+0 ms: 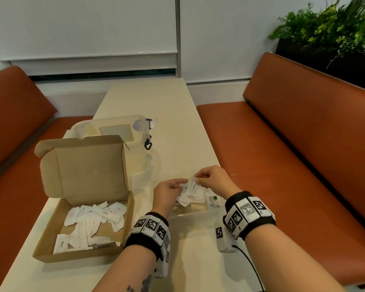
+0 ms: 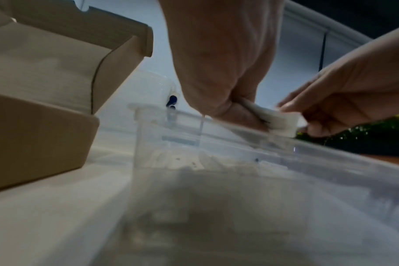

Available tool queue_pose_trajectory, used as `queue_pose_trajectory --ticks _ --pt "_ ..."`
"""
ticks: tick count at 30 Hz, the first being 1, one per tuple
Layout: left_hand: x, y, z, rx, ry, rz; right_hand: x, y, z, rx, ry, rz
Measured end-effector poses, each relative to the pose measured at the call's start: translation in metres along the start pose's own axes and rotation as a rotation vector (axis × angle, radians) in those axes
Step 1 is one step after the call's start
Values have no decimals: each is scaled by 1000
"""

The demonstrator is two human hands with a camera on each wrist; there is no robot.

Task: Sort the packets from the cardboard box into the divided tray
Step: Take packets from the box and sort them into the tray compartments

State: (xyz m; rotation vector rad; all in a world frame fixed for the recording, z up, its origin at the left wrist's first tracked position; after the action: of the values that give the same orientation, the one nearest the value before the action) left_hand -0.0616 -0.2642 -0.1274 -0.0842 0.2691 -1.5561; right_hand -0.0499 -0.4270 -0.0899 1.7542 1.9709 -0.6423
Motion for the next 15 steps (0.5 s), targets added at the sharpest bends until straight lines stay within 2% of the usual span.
queue_pose_trajectory --ticks 4,12,15 --pt "4 0 2 -43 -46 -62 6 1 -3 15 -47 86" --pt "-1 3 -4 -20 -177 83 20 -6 1 77 268 130" --pt "0 3 -5 -2 -191 82 25 -7 6 124 343 163"
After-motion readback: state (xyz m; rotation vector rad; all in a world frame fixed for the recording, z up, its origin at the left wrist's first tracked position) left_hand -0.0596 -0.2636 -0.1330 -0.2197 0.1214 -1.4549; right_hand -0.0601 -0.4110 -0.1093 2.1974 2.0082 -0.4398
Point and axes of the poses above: each hand's wrist, its own y-axis towards the middle knuckle, its own x-axis out of the palm, z = x × y, the point moved 2 cm from there along y, towards the middle knuckle, and after that the axes turned 3 degrees about -x, right-handed, at the moved point
